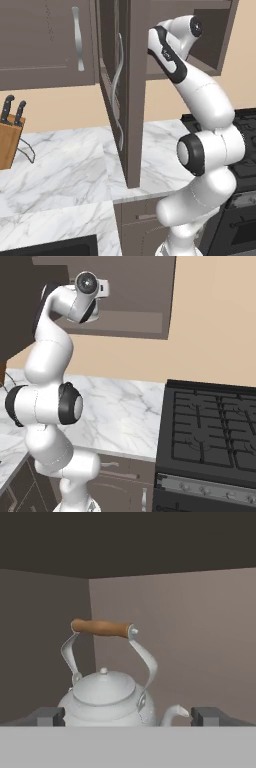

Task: Open the cabinet, pick the kettle from the cabinet, and place it in the sink.

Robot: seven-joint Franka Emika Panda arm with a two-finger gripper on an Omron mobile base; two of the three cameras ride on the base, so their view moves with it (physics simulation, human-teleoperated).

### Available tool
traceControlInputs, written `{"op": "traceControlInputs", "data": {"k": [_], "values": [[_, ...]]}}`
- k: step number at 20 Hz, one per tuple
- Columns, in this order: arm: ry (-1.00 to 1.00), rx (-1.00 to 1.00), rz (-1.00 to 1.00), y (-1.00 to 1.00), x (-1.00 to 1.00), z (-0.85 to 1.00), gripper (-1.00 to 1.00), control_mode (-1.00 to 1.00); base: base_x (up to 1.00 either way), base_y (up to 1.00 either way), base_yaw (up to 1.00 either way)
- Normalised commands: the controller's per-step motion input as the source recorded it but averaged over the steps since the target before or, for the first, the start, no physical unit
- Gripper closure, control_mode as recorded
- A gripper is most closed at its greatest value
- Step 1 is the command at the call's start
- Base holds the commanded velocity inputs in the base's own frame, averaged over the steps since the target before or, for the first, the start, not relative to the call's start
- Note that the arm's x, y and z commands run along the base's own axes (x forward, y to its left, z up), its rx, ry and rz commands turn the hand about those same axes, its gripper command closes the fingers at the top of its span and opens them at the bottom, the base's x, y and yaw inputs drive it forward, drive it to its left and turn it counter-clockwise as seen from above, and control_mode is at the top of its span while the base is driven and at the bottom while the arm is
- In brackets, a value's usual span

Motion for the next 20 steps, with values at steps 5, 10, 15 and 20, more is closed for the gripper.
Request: {"op": "traceControlInputs", "data": {"k": [5, 10, 15, 20], "values": [[0.00, 0.00, 0.00, 0.01, 0.24, -0.04, -1.00, -1.00, 0.00, 0.00, 0.00], [0.00, 0.00, 0.00, 0.04, 0.23, -0.08, -1.00, -1.00, 0.00, 0.00, 0.00], [0.00, 0.00, 0.00, 0.06, 0.25, -0.05, -1.00, -1.00, 0.00, 0.00, 0.00], [0.00, 0.00, 0.00, 0.02, 0.26, -0.01, -1.00, -1.00, 0.00, 0.00, 0.00]]}}
